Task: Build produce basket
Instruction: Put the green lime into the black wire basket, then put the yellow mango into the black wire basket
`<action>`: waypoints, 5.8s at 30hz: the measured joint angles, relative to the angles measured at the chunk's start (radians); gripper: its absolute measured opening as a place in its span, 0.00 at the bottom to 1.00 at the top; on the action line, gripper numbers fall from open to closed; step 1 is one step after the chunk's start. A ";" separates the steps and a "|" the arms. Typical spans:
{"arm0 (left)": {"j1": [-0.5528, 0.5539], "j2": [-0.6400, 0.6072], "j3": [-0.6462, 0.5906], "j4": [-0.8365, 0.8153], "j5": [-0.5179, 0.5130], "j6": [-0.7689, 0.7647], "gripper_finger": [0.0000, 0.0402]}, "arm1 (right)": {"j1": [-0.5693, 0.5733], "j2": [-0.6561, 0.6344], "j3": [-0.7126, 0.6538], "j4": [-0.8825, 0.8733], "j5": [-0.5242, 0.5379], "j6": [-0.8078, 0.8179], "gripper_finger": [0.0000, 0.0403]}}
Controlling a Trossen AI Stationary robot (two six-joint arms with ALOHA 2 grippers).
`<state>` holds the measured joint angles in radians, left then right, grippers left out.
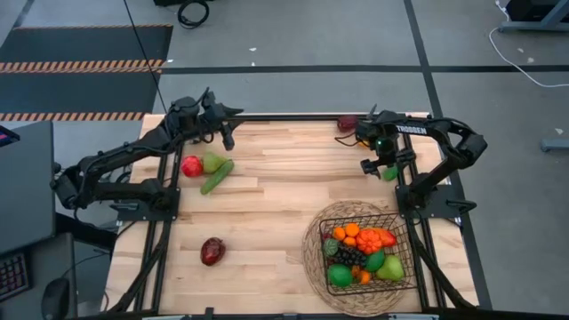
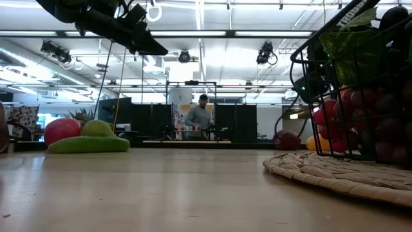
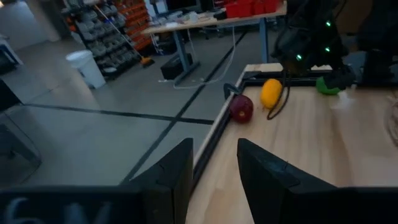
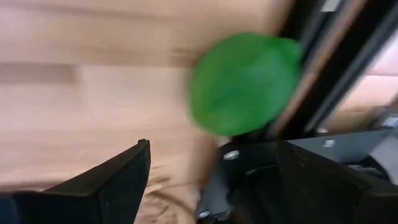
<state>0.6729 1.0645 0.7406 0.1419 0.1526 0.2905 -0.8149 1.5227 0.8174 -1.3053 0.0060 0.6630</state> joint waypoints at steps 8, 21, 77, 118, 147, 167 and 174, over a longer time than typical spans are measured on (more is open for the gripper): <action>0.008 0.000 0.000 0.017 0.011 0.006 0.33 | -0.034 -0.019 -0.073 0.165 0.053 0.042 0.86; 0.002 0.000 0.000 -0.033 0.044 0.010 0.33 | -0.030 -0.020 -0.136 0.232 0.044 0.043 0.86; -0.290 0.245 -0.001 -0.158 -0.018 -0.358 0.33 | 1.188 -0.019 0.684 -0.267 -0.107 0.419 0.50; -0.338 0.245 -0.001 -0.153 -0.026 -0.347 0.33 | 1.022 -0.018 0.683 -0.265 0.427 0.259 0.72; -0.337 0.245 -0.001 -0.153 -0.029 -0.252 0.33 | 0.106 -0.017 0.523 -0.049 0.339 -0.908 0.69; -0.302 0.243 -0.001 -0.153 -0.029 -0.189 0.33 | 0.004 -0.018 0.286 0.120 0.314 -1.011 0.66; -0.287 0.243 -0.001 -0.152 -0.029 -0.200 0.33 | 0.000 -0.018 0.214 0.237 0.364 -1.096 0.66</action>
<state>0.3855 1.3079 0.7395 -0.0096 0.1234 0.0907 -0.8150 1.5051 1.0319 -1.0679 0.3705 -0.4331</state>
